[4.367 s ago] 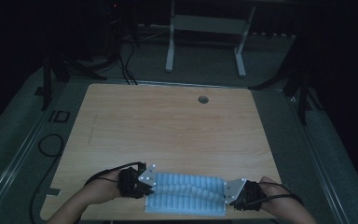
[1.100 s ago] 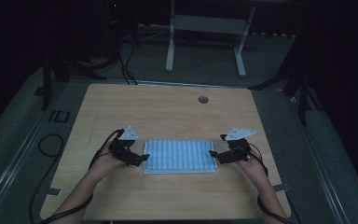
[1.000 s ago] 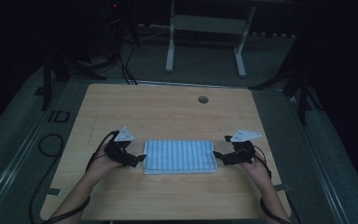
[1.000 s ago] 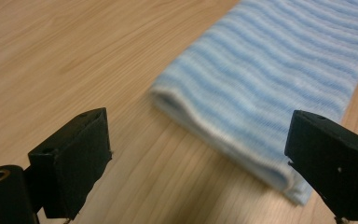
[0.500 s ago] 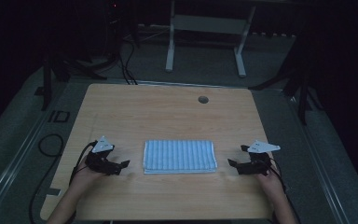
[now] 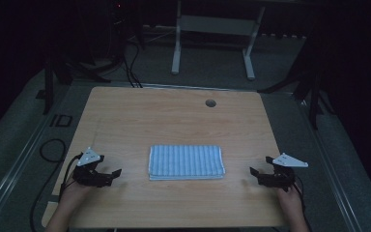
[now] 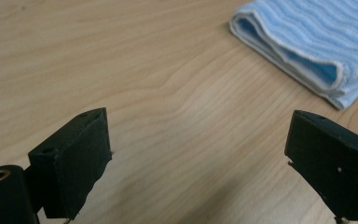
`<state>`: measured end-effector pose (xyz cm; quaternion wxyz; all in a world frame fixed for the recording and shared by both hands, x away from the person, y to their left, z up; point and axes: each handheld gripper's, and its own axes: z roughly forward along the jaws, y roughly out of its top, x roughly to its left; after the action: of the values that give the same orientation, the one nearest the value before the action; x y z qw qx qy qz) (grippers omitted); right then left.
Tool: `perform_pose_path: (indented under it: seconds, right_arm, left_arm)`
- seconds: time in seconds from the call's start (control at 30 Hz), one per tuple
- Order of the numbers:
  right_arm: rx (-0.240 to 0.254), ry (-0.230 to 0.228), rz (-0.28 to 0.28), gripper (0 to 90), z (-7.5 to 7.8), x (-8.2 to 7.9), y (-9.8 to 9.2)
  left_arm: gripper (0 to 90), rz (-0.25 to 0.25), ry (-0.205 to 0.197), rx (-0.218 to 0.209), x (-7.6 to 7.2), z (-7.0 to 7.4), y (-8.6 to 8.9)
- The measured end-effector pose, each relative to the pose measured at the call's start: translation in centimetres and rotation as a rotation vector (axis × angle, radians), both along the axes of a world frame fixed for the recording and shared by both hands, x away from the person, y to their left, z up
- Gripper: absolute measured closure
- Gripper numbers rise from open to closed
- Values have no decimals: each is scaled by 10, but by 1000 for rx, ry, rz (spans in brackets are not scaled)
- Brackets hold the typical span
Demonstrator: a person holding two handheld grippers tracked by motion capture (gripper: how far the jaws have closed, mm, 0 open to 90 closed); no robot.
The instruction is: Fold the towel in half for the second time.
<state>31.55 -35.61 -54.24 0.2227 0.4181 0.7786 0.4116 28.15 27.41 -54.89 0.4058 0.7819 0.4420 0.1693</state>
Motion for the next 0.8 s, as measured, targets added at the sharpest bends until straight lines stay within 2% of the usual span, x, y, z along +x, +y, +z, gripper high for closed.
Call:
perform_pose_path:
  seconds: [0.07,0.17,0.27,0.33,0.47,0.57,0.63,0.7,0.8]
  right_arm:
    - [18,-6,-35,141,-1,-2,-6]
    - [42,-25,-104,140,-3,-7,-16]
    - [70,-39,-153,142,-5,-10,-25]
    - [92,-37,-169,142,-6,-11,-29]
    - [83,-41,-197,142,-9,-10,-30]
    - [74,-56,-209,141,-10,-10,-30]
    - [75,-52,-211,141,-10,-10,-30]
    - [74,-54,-220,139,-11,-10,-30]
    - [81,-55,-231,137,-10,-10,-31]
  left_arm:
    - [72,3,0,0,-2,0,3]
    - [72,18,-20,-27,-7,0,10]
    - [72,28,-33,-10,-9,1,14]
    - [72,37,-41,-20,-11,2,17]
    - [72,65,-56,-47,-13,3,22]
    - [72,70,-64,-40,-13,2,22]
    - [72,68,-65,-21,-13,0,19]
    - [72,53,-60,5,-13,-1,16]
    - [72,37,-59,17,-13,-2,13]
